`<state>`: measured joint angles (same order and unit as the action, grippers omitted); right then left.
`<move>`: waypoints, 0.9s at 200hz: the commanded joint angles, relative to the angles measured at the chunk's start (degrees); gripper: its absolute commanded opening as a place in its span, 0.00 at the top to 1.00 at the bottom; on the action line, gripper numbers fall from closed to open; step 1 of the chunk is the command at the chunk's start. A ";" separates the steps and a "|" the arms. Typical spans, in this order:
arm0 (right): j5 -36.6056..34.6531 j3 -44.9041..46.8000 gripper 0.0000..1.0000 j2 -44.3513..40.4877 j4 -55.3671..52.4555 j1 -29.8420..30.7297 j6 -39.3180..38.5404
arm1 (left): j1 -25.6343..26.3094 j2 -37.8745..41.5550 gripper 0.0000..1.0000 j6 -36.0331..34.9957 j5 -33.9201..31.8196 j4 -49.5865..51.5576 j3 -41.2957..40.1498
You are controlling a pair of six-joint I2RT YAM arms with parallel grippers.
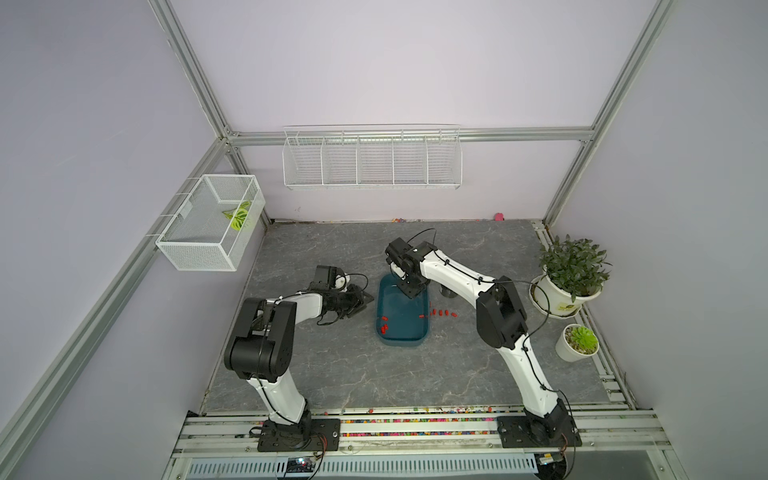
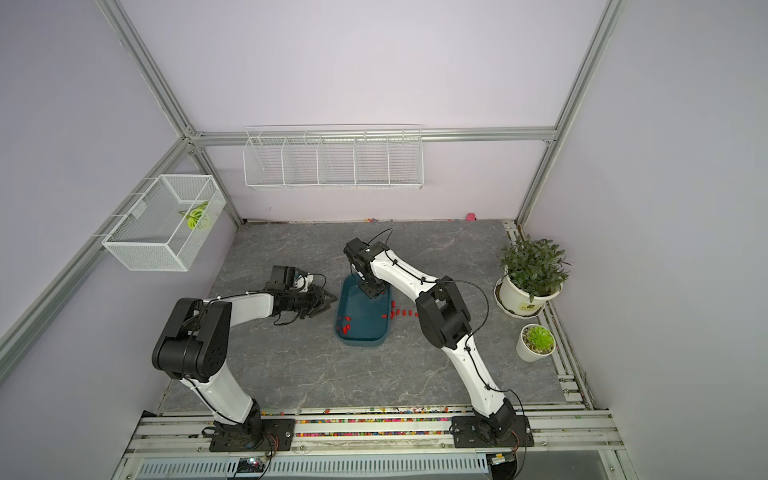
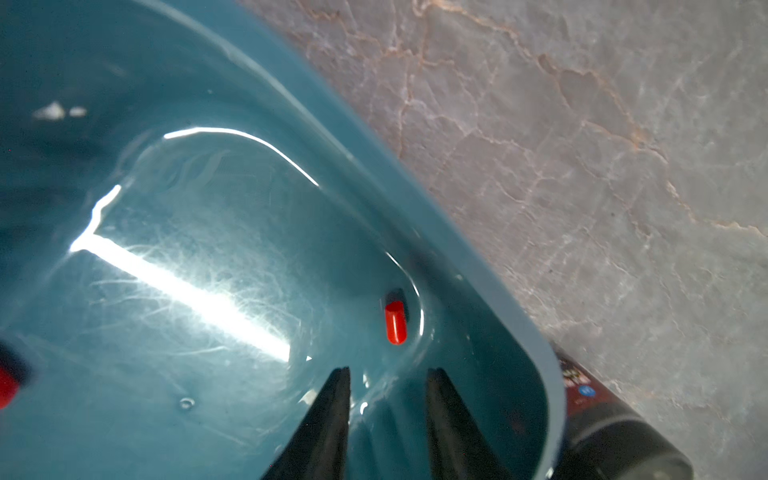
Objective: Take the screw protection sleeves out of the storage box
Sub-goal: Pick up the screw protection sleeve from the storage box.
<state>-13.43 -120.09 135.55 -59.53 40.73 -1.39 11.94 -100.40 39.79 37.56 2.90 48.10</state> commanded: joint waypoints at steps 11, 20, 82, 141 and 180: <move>1.26 -1.28 0.66 1.52 -0.15 -0.66 -0.59 | -0.21 0.05 0.54 -1.16 0.58 -0.17 0.42; 1.30 -1.29 0.67 1.72 -0.15 -0.66 -0.63 | -0.21 0.08 0.54 -1.21 0.50 -0.17 0.45; 1.49 -2.63 0.67 3.56 -0.68 -1.19 -0.28 | -0.19 0.11 0.54 -1.23 0.54 -0.12 0.47; 1.41 -4.02 0.69 5.22 -1.32 -1.41 -0.04 | -0.25 0.17 0.54 -1.17 0.56 -0.22 0.50; 0.88 -4.02 0.69 5.56 -1.38 -1.67 0.23 | -0.25 0.19 0.54 -1.20 0.52 -0.17 0.49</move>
<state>-12.16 -123.02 140.00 -59.64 39.66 -1.34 11.94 -100.40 39.77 37.56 2.90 48.10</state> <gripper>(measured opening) 0.309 0.461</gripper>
